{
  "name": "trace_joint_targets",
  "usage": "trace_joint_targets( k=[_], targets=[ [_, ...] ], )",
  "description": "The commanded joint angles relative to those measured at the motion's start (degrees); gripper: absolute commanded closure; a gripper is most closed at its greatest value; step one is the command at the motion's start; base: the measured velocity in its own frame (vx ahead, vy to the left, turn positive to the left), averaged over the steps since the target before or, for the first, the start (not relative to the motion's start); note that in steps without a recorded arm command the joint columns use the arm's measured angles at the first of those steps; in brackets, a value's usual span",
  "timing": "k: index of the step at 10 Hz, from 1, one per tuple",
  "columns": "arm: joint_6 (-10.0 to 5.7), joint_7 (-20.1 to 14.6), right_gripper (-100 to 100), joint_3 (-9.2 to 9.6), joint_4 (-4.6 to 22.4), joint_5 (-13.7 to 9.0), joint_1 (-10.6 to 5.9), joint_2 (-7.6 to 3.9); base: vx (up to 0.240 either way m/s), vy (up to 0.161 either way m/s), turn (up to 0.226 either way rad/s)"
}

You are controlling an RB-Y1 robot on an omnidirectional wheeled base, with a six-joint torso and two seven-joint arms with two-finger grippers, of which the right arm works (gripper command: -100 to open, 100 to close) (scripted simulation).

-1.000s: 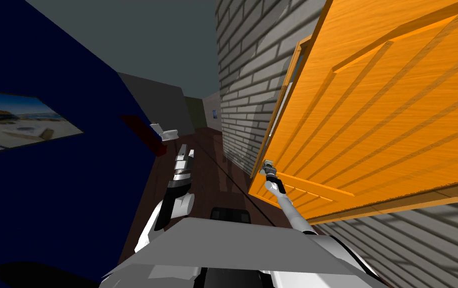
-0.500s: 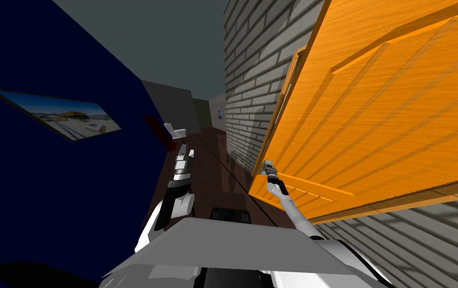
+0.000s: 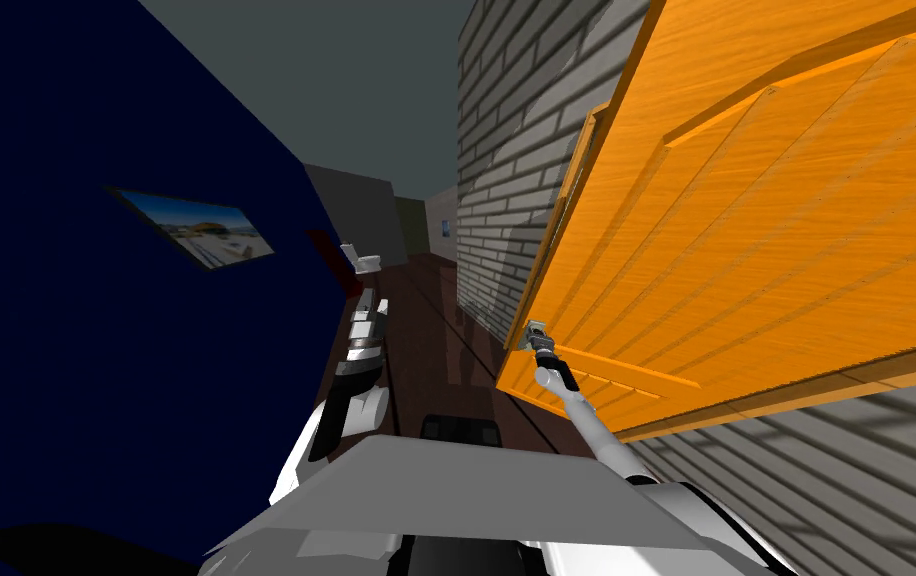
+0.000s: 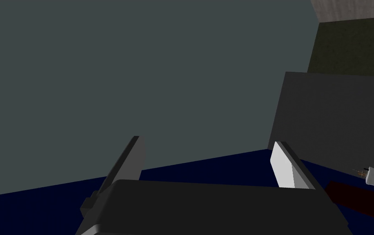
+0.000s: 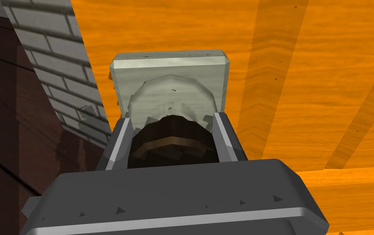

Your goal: Pull the door open

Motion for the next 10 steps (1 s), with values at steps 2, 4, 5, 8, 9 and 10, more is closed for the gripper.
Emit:
trace_joint_targets(
  k=[2,4,5,8,9,10],
  targets=[
    [-0.01,-1.6,100,1.85,-0.9,0.4,0.63,-0.94,-0.225,-0.048,0.100],
    [0.00,-3.0,100,3.31,-1.7,0.8,1.11,-1.81,-0.199,-0.062,0.111],
    [0.01,-3.6,100,4.01,-2.1,0.9,1.35,-2.22,-0.207,-0.070,0.108],
    [0.01,-5.1,100,5.65,-3.1,1.3,1.89,-3.20,-0.193,-0.058,0.085],
    [0.02,-5.4,100,6.03,-3.3,1.4,2.01,-3.43,-0.205,-0.032,0.056],
    [-0.03,-5.2,100,5.79,-3.0,1.3,1.74,-3.33,-0.089,-0.011,0.019]
  ],
)
